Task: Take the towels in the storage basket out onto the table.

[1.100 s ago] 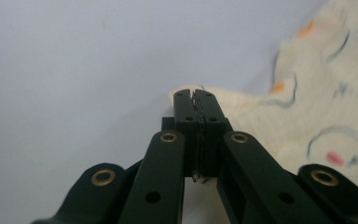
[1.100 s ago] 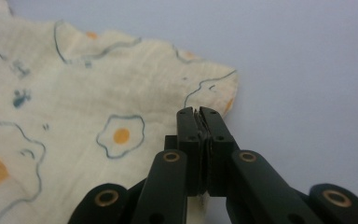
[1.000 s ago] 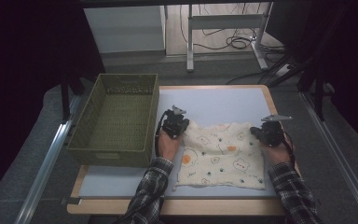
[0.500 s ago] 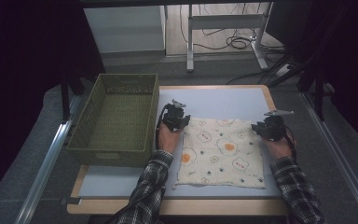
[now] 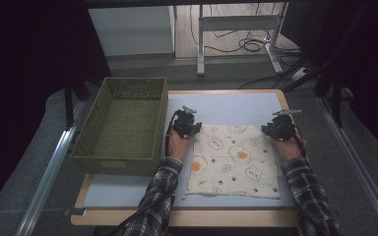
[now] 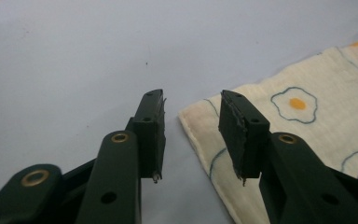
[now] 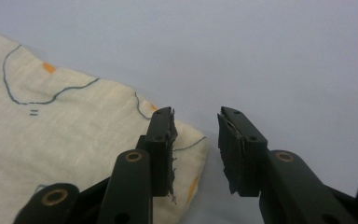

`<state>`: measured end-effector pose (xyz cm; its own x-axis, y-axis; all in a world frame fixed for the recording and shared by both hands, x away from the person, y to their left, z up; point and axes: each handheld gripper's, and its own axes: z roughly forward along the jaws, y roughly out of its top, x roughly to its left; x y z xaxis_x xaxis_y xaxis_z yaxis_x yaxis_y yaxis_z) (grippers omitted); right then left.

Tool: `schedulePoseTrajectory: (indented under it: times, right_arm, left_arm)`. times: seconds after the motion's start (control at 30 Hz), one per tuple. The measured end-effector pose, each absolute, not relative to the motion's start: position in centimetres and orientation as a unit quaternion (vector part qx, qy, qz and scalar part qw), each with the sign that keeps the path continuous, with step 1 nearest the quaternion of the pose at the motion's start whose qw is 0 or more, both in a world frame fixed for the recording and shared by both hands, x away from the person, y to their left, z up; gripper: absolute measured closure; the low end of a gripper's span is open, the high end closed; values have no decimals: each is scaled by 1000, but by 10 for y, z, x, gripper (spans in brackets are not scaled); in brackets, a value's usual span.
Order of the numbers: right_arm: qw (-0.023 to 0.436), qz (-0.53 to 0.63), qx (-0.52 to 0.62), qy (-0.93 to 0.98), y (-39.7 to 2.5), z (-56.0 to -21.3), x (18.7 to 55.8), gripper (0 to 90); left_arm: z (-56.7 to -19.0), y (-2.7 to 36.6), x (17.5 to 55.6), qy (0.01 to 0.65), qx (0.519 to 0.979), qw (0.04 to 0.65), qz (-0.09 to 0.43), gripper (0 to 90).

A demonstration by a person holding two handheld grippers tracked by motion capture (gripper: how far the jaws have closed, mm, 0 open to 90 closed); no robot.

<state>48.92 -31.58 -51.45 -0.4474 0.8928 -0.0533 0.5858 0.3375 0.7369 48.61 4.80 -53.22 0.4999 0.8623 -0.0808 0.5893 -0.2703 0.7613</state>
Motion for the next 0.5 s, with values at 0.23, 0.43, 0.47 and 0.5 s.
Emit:
schedulePoseTrajectory:
  times: [0.23, 0.43, 0.47, 0.5]
  right_arm:
    - [223, 322, 457, 798, -318, -517, 494, 661]
    - [207, 315, 451, 809, -312, -515, 493, 861]
    - [210, 309, 450, 811, -310, -514, 492, 864]
    - [214, 303, 447, 814, -308, -513, 492, 866]
  left_arm:
    - [-539, 41, 489, 450, 792, 368, 184, 561]
    - [-537, 35, 488, 427, 809, 369, 161, 857]
    - [-536, 35, 488, 427, 811, 366, 162, 867]
    - [-536, 34, 488, 425, 813, 363, 163, 874]
